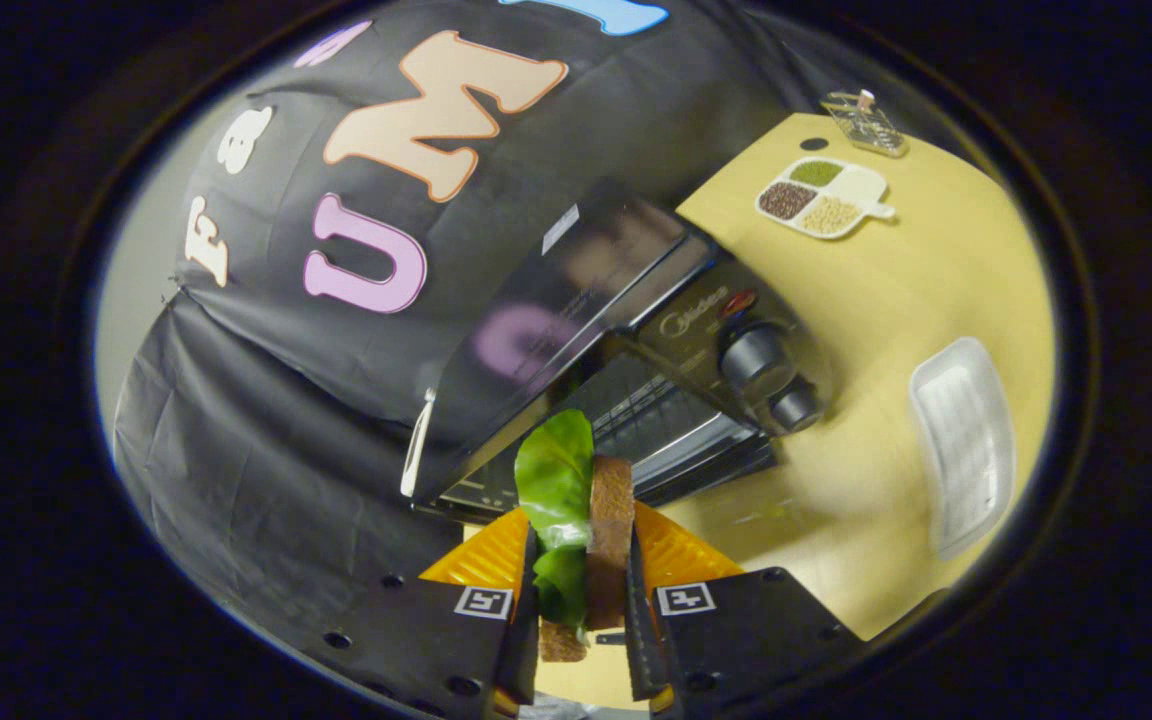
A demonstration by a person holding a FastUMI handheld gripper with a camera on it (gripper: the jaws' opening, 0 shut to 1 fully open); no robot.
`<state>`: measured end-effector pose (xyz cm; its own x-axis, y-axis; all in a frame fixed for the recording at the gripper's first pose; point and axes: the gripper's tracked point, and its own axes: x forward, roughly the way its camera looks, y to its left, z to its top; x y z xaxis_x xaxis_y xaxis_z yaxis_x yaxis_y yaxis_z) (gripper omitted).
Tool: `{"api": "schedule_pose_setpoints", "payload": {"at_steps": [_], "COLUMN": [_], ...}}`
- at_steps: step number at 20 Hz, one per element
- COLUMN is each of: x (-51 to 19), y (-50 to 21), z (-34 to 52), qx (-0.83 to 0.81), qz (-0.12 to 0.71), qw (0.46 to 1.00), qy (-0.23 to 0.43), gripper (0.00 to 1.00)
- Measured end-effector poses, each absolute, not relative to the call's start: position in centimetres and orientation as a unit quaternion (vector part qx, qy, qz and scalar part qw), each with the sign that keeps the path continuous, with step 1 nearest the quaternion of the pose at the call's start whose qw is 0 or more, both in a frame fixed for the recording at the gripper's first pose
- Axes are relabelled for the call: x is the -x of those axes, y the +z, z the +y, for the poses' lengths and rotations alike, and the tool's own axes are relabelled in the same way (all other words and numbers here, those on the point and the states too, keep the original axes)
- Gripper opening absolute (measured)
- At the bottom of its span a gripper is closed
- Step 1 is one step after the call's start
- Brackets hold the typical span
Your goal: Open the toaster oven, put the food inside, and close the toaster oven door.
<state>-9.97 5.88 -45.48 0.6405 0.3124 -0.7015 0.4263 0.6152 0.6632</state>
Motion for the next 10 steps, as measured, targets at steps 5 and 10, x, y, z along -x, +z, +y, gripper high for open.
{"api": "schedule_pose_setpoints", "payload": {"at_steps": [5,10], "x": [7.7,4.8], "y": [-48.5,-50.8], "z": [8.0,8.5], "qx": [-0.518,-0.569], "qz": [0.403,0.367], "qw": [0.752,0.731], "qy": [-0.059,-0.084], "gripper": [0.38,0.38]}}
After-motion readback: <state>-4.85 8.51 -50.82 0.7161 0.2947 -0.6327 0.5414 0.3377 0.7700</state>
